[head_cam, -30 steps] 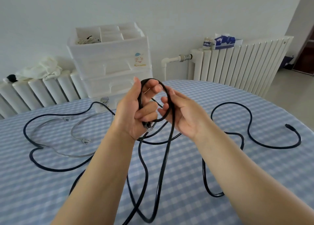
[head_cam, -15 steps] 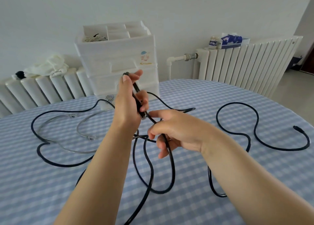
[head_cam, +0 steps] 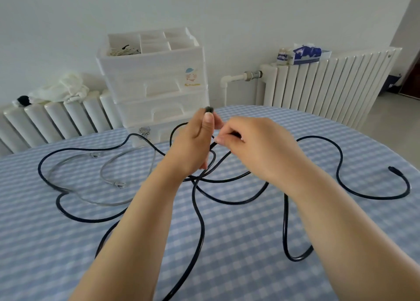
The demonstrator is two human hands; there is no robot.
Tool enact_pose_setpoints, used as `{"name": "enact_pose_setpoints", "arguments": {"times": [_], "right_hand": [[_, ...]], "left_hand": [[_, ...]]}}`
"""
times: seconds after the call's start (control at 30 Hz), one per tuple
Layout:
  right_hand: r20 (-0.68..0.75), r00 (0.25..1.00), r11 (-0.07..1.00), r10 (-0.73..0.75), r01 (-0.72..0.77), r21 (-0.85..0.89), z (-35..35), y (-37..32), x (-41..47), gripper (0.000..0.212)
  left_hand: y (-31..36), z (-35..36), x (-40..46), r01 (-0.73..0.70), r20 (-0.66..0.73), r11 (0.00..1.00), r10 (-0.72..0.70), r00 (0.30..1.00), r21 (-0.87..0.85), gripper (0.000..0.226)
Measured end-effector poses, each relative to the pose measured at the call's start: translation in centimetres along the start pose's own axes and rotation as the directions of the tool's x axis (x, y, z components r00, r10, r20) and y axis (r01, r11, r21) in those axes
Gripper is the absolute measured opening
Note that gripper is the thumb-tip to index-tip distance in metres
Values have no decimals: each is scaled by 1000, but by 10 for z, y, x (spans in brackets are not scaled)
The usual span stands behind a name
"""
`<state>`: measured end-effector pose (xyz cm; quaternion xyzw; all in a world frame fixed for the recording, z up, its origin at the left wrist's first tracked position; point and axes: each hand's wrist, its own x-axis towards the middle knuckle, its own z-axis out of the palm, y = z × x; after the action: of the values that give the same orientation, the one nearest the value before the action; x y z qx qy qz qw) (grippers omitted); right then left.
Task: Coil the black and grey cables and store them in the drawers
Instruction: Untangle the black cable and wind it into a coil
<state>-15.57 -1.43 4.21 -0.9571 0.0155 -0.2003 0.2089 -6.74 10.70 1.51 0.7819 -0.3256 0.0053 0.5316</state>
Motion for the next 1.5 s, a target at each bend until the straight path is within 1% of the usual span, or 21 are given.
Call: {"name": "enact_pose_setpoints", "arguments": {"times": [0.07, 0.1, 0.17, 0.23, 0.33, 0.43, 0.5, 0.57, 0.67, 0.73, 0.87, 0.97, 1.0, 1.07, 1.1, 1.13, 1.17, 1.23, 1.3, 1.37, 1.5], "right_hand": [[-92, 995, 997, -36, 43, 70, -4, 4, 2, 28], [-106, 993, 993, -45, 56, 107, -4, 7, 3, 30], [-114, 992, 983, -48, 67, 170, -3, 13, 6, 32], [-133, 990, 968, -57, 87, 236, -2, 19, 9, 35], [-150, 984, 927, -92, 140, 348, 0, 26, 13, 32], [-96, 989, 860, -113, 146, 489, 1, 29, 15, 24], [-83, 991, 766, -101, 131, 630, -1, 32, 16, 22], [-70, 997, 667, -39, 78, 741, -4, 33, 17, 25], [-6, 1000, 535, 16, -3, 845, -4, 32, 18, 32], [66, 997, 400, 45, -78, 913, -1, 30, 18, 34], [172, 983, 88, 55, -177, 980, 6, 25, 18, 29], [173, 984, -9, 52, -173, 985, 11, 21, 18, 30], [167, 985, -16, 54, -166, 986, 13, 20, 18, 31], [160, 985, 35, 69, -163, 986, 19, 18, 18, 32], [162, 983, 97, 87, -171, 981, 23, 16, 18, 32], [164, 980, 170, 113, -182, 969, 27, 14, 17, 31], [167, 975, 233, 145, -198, 952, 30, 11, 16, 31], [181, 962, 291, 205, -236, 927, 36, 4, 14, 30], [202, 950, 279, 239, -266, 923, 42, -2, 12, 29], [209, 949, 314, 235, -278, 908, 49, -7, 10, 29], [263, 945, 359, 195, -318, 877, 66, -18, 1, 29]], "left_hand": [[5, 3, -2, 42, 131, 993, -27, 991, -113, 54], [7, 5, -4, 56, 213, 984, -18, 977, -170, 64], [13, 7, -6, 73, 324, 974, 0, 946, -213, 75], [12, 6, -6, 127, 392, 965, -27, 920, -231, 82], [3, 1, -3, 259, 517, 881, -19, 856, -397, 62], [-1, -4, -1, 333, 538, 785, 0, 843, -523, 47], [-3, -7, 0, 358, 541, 720, 28, 841, -594, 45], [-1, -10, 1, 380, 552, 667, 58, 832, -641, 46], [0, -8, 0, 389, 560, 600, 122, 820, -699, 52], [2, -6, 0, 392, 553, 555, 154, 819, -734, 55], [0, -8, 3, 419, 523, 413, 178, 834, -809, 54], [-1, -8, 5, 402, 466, 308, 171, 868, -862, 53], [-4, -8, 7, 403, 451, 248, 186, 873, -881, 54], [-10, -8, 11, 424, 423, 55, 266, 866, -904, 53], [-12, -9, 13, 425, 397, -42, 284, 873, -904, 53], [-14, -9, 15, 397, 361, -102, 257, 896, -912, 52], [-16, -9, 16, 338, 314, -113, 188, 931, -934, 51], [-13, -9, 14, 212, 210, -52, 51, 976, -976, 50], [-10, -8, 13, 132, 133, -21, -19, 991, -991, 49], [-8, -10, 12, 68, 66, 17, -82, 994, -998, 44], [-7, -15, 11, -74, -106, 153, -212, 971, -985, 37]]}}
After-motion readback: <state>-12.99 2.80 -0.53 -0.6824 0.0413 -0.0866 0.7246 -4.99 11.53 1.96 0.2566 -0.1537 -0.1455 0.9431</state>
